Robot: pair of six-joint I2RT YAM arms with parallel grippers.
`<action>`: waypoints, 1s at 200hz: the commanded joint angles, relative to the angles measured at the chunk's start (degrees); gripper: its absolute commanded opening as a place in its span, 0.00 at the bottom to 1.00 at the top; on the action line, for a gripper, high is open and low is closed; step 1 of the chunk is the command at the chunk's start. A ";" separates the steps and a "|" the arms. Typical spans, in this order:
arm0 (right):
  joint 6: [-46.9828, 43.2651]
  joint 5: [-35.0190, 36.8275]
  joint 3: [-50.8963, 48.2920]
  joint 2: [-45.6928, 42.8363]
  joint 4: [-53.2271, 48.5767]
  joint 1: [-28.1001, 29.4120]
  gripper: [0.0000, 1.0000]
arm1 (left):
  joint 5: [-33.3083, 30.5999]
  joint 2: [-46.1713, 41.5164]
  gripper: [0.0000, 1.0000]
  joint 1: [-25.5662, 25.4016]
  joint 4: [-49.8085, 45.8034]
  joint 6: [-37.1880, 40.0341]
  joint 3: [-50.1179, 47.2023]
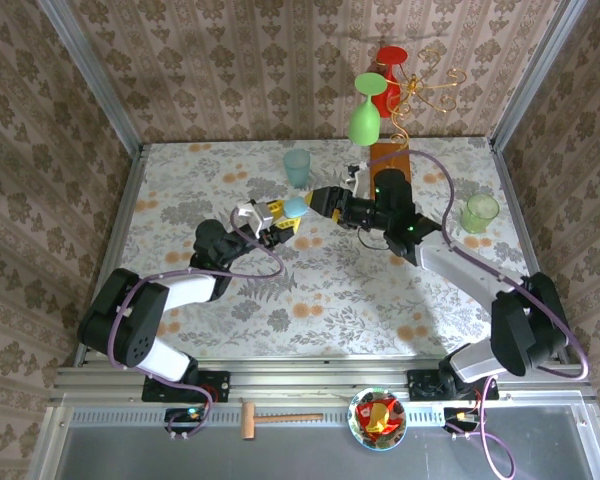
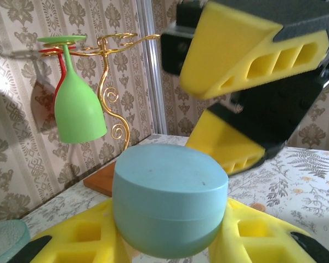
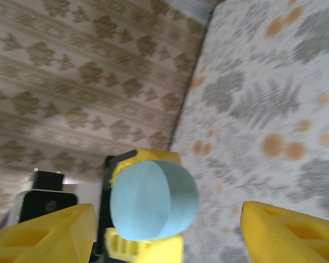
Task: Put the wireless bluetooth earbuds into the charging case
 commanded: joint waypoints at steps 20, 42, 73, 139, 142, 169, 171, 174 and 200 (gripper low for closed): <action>20.72 -10.84 -2.80 6.23 26.77 0.23 0.61 | -2.18 -0.55 0.23 -0.86 2.72 -1.58 2.20; 21.94 -10.87 -2.99 7.50 28.68 0.15 0.44 | -2.03 -0.44 0.23 -0.86 2.64 -1.62 2.09; 22.06 -9.96 -3.47 7.53 28.59 -0.20 0.24 | -2.16 -0.52 0.23 -0.86 2.63 -1.27 1.73; 14.78 -3.80 -5.50 4.80 19.77 -2.24 0.17 | -4.14 -1.81 0.74 -0.25 -0.61 5.52 -1.35; 13.59 -2.87 -5.61 4.47 17.92 -2.39 0.17 | -4.31 -2.17 0.76 -0.17 -1.79 6.49 -1.54; 3.29 5.97 -6.14 3.17 2.58 -3.05 0.17 | -7.29 -6.02 0.84 -0.59 -16.69 16.47 -2.29; 2.69 6.55 -6.15 3.15 1.76 -3.06 0.17 | -7.50 -6.29 0.84 -0.60 -17.58 17.12 -2.37; 1.85 7.37 -6.24 3.18 0.63 -3.05 0.17 | -7.88 -6.57 0.85 -0.68 -19.18 18.20 -2.38; -2.21 11.85 -7.84 5.42 -3.18 -3.09 0.17 | -8.54 -8.24 0.91 -1.34 -29.37 23.72 -2.70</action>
